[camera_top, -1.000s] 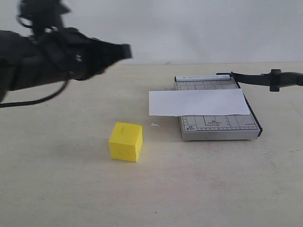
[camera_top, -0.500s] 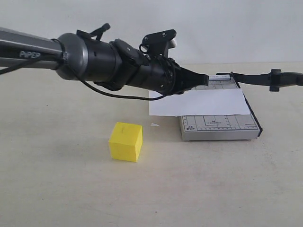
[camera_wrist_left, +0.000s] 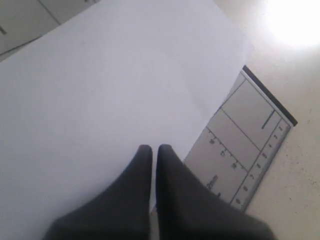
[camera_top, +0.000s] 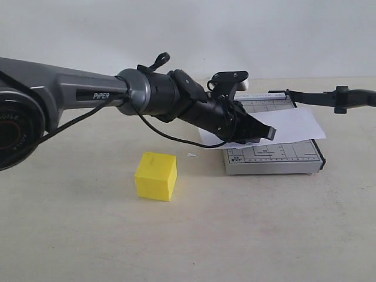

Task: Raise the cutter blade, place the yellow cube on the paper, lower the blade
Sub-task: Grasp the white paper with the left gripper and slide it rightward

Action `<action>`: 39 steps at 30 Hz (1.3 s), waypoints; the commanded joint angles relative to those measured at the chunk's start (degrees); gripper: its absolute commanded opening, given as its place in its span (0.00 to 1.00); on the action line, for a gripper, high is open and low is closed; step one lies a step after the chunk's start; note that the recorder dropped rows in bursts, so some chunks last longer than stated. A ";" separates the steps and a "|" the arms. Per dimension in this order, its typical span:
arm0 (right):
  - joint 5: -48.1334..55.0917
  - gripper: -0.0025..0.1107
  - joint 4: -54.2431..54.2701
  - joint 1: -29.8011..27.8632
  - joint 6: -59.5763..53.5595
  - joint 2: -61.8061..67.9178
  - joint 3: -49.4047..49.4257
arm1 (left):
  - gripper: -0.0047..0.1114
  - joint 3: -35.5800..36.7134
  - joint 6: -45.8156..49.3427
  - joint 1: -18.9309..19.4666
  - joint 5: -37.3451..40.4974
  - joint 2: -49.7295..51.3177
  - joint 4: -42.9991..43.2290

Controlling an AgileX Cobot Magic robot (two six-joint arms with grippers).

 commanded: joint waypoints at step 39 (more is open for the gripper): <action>0.36 0.02 0.36 0.06 0.00 0.21 -0.39 | 0.08 -14.91 3.93 1.70 17.19 8.54 12.86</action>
